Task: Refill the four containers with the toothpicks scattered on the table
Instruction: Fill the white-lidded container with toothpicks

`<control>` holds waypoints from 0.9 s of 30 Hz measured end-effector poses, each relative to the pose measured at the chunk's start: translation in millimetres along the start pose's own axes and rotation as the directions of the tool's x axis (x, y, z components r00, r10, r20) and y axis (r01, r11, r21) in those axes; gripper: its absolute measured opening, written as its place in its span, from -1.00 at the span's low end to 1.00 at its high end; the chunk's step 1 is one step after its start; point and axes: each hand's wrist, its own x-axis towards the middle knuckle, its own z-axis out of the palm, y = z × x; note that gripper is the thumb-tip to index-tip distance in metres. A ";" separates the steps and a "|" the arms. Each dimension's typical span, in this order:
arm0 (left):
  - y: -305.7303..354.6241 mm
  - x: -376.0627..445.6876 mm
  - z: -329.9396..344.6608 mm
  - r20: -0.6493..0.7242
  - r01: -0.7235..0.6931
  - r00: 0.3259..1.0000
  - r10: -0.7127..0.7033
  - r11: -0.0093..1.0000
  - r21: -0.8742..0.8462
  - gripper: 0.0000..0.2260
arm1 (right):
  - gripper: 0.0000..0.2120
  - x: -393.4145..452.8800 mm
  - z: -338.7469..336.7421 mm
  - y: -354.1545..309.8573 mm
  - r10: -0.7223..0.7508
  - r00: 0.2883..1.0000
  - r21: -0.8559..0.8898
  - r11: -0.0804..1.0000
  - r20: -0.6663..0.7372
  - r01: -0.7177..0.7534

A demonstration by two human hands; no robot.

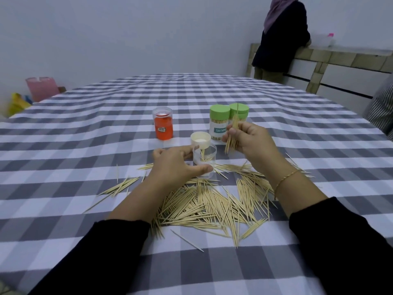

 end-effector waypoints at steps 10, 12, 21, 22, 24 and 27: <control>-2.5 0.9 1.6 -0.012 0.006 1.000 -0.006 1.000 -0.027 -0.34 | -0.80 -5.8 16.6 -3.8 -0.113 0.981 0.286 0.946 -0.155 0.154; -2.7 0.9 1.4 -0.015 0.008 1.000 -0.009 0.999 -0.032 -0.33 | -0.75 -8.0 20.5 -6.0 -0.122 0.976 0.337 0.924 -0.182 0.179; -2.9 1.1 2.4 -0.033 -0.003 0.999 0.002 1.000 -0.016 -0.34 | -0.84 -13.1 36.1 -6.8 -0.115 0.990 0.440 0.887 -0.087 0.142; -2.7 0.8 2.4 -0.031 -0.003 1.000 0.003 1.000 -0.010 -0.35 | -0.84 -13.4 37.0 -5.1 -0.131 0.988 0.408 0.900 -0.081 0.153; -3.2 0.9 2.5 -0.029 -0.005 1.000 0.004 1.000 -0.004 -0.35 | -0.85 -14.5 38.2 -1.8 -0.143 0.988 0.338 0.928 -0.061 0.155; -4.2 1.0 2.1 -0.034 -0.005 0.999 0.004 1.000 -0.016 -0.34 | -0.85 -16.1 40.6 2.5 -0.124 0.992 0.279 0.952 -0.012 0.123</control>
